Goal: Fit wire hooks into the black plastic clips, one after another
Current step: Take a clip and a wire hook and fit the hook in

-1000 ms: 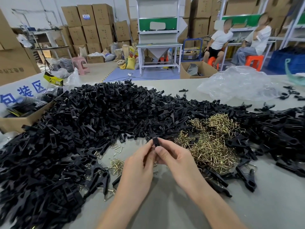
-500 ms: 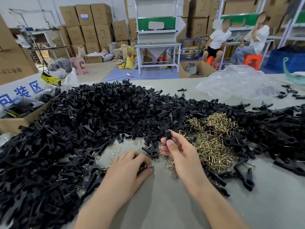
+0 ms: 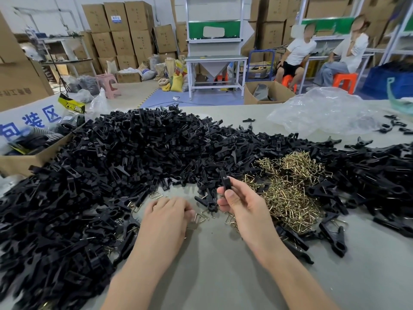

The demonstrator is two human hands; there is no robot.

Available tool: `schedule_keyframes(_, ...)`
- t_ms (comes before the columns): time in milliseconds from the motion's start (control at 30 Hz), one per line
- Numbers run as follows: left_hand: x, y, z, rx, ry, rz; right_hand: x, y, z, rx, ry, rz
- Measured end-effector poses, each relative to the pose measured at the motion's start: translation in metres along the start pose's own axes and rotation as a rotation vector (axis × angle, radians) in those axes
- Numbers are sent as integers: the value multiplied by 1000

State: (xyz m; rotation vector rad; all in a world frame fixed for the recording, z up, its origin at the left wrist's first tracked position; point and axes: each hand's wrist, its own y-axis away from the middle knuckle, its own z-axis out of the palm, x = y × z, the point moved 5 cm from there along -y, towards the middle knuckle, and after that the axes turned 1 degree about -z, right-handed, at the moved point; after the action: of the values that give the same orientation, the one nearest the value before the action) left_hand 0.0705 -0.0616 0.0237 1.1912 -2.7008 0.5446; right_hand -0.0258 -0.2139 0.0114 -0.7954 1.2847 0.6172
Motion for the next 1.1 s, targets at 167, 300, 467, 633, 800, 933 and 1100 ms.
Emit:
schedule_keyframes(167,6,3,-14,258,218,57,-2,1,0,-11,4,-15)
schedule_keyframes(300,10,7,-22,269,398,21,-1,1,-1,-23,-20,-17)
schedule_keyframes(467,14,7,-20,220,782,-113,-1,2,7,-124,-97,1)
schedule_keyframes(633,23,6,-12,97,1065,-159,-1,5,15,-229,-146,22)
schedule_keyframes(800,21,7,-13,145,1132,-196,1,5,19,-259,-211,55)
schedule_keyframes(933,25,7,-11,178,1141,-207,3,5,21,-285,-263,80)
schedule_keyframes(1100,23,8,-9,201,1048,-193,6,3,18,-260,-367,117)
